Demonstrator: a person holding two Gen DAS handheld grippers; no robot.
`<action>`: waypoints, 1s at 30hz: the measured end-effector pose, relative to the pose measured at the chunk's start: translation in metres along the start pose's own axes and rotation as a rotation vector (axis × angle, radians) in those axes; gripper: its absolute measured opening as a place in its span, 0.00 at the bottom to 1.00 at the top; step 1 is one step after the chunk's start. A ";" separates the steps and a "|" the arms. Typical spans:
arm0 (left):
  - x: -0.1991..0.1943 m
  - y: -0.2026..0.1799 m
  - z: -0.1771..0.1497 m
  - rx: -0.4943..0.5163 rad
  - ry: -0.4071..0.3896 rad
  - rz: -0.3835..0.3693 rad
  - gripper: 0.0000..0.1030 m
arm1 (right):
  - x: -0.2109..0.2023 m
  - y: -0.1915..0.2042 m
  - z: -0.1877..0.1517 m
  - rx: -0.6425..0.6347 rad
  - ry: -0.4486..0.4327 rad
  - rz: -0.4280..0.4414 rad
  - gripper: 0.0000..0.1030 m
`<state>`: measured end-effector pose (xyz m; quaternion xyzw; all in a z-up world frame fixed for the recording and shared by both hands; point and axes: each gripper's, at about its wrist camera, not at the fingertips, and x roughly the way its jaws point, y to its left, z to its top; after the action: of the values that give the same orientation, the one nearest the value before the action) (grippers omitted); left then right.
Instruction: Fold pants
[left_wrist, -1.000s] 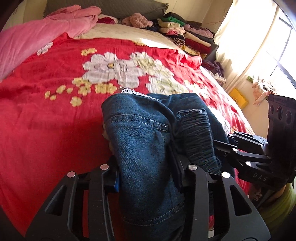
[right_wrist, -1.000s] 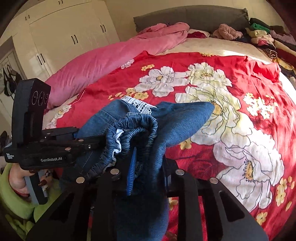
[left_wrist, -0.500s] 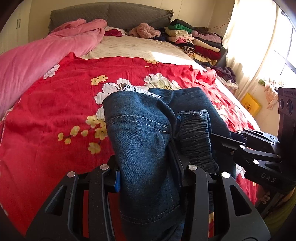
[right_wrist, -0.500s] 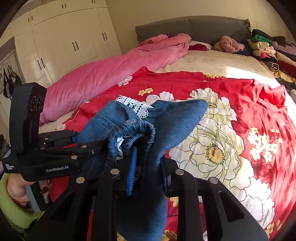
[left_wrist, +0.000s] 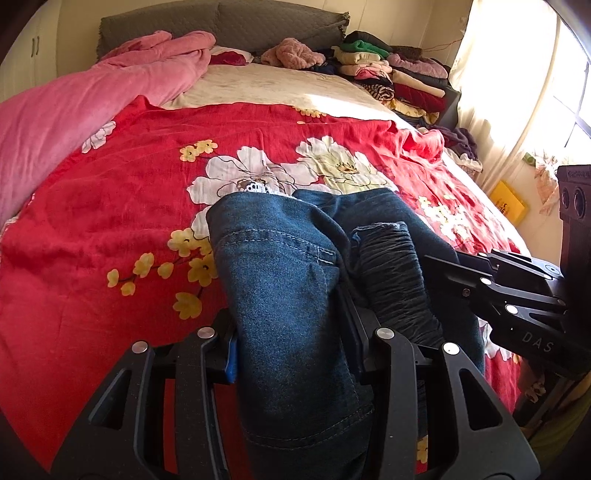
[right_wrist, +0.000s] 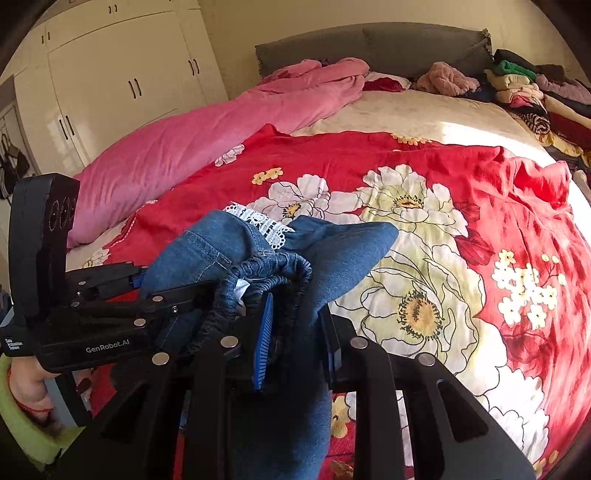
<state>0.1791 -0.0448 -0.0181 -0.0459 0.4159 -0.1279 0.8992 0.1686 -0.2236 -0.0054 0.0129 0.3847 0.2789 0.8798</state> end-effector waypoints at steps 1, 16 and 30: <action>0.000 0.001 0.000 -0.001 0.002 0.001 0.35 | 0.000 0.000 -0.001 0.003 0.007 -0.010 0.24; 0.012 0.014 -0.014 -0.035 0.061 0.046 0.67 | 0.004 -0.017 -0.024 0.065 0.074 -0.118 0.57; -0.077 0.007 -0.047 -0.006 -0.077 0.087 0.91 | -0.101 0.022 -0.059 0.009 -0.085 -0.165 0.96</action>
<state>0.0971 -0.0159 0.0070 -0.0353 0.3831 -0.0857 0.9190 0.0619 -0.2670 0.0260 -0.0029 0.3478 0.2030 0.9153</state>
